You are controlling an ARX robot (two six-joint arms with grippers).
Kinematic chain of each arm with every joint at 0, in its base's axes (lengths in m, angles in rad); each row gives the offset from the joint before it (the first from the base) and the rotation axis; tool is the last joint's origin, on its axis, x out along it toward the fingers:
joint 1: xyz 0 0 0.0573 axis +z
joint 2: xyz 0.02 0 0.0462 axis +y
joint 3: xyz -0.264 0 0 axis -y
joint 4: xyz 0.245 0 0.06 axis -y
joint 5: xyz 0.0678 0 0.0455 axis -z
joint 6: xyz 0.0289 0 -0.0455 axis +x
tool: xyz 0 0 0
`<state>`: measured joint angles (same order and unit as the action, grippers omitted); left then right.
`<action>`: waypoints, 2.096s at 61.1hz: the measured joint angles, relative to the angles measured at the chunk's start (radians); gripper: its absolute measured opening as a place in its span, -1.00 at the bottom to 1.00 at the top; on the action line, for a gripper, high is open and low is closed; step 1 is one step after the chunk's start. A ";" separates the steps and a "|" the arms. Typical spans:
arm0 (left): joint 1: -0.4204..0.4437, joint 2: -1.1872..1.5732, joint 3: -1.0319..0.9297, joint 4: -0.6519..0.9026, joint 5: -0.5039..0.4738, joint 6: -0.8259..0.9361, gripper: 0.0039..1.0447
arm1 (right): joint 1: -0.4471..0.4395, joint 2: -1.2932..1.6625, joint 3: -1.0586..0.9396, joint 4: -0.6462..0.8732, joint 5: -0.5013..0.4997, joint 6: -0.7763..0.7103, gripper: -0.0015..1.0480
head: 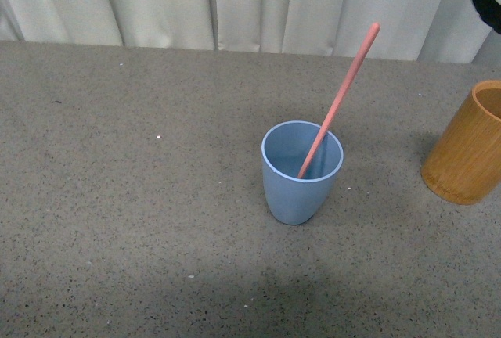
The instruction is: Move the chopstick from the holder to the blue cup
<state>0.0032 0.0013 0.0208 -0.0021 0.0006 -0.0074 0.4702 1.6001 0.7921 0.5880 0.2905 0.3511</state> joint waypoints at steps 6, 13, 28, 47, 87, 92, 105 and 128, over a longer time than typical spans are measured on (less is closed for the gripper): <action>0.000 0.000 0.000 0.000 0.000 0.000 0.88 | -0.055 -0.061 -0.047 -0.005 0.002 -0.011 0.81; 0.000 0.000 0.000 0.000 0.000 0.000 0.88 | -0.131 -0.166 -0.129 -0.004 -0.042 -0.040 0.81; 0.000 0.000 0.000 0.000 0.000 0.000 0.88 | -0.394 -0.758 -0.649 0.013 -0.249 -0.320 -0.08; 0.000 0.000 0.000 0.000 0.000 0.000 0.88 | -0.468 -1.590 -0.783 -0.584 -0.292 -0.348 -0.98; 0.000 0.000 0.000 0.000 0.000 0.000 0.88 | -0.468 -1.596 -0.786 -0.587 -0.292 -0.349 0.03; 0.000 0.000 0.000 0.000 0.000 0.000 0.88 | -0.468 -1.596 -0.786 -0.586 -0.292 -0.349 0.30; 0.000 0.000 0.000 0.000 0.000 0.000 0.88 | -0.468 -1.596 -0.786 -0.586 -0.292 -0.349 0.81; 0.000 0.000 0.000 0.000 0.000 0.000 0.88 | -0.468 -1.596 -0.786 -0.587 -0.292 -0.349 0.81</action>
